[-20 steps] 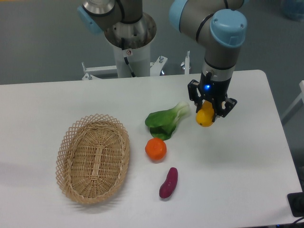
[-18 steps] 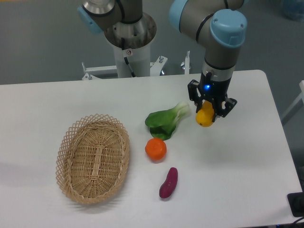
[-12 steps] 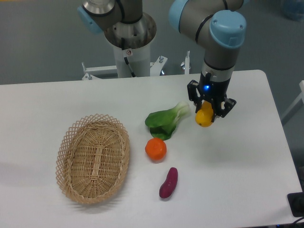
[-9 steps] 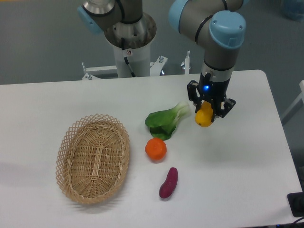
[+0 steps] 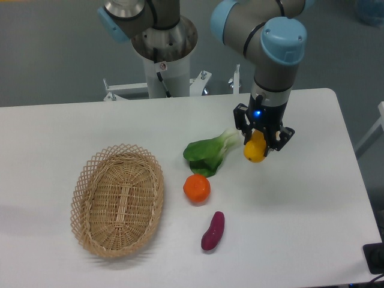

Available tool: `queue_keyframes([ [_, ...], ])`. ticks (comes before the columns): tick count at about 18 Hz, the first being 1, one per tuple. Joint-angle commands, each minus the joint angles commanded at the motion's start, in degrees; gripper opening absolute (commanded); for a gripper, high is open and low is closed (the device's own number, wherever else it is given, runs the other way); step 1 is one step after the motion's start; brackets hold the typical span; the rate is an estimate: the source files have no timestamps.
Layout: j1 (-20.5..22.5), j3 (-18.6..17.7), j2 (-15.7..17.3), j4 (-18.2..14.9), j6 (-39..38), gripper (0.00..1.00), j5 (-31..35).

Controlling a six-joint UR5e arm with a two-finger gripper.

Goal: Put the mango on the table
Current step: 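Lower the held yellow mango onto the table beside the bok choy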

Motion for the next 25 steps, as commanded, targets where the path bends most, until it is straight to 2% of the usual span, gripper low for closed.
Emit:
queue_keyframes([
  [2, -0.7, -0.36, -1.49, 4.48, -2.46, 0.48, 0.17],
  [5, -1.49, -1.15, -4.04, 8.18, -3.35, 0.47, 0.35],
  [9, -3.25, -1.41, -8.08, 15.47, -6.43, 0.47, 0.7],
  [12, -3.43, -2.38, -9.93, 18.12, -5.9, 0.45, 5.78],
  [14, -5.09, -2.29, -11.77, 20.48, -6.68, 0.45, 6.32],
  [17, -5.36, -5.27, -11.87, 21.55, -6.69, 0.45, 6.41],
  [25, -5.36, -7.65, -11.87, 21.46, -6.42, 0.46, 6.5],
])
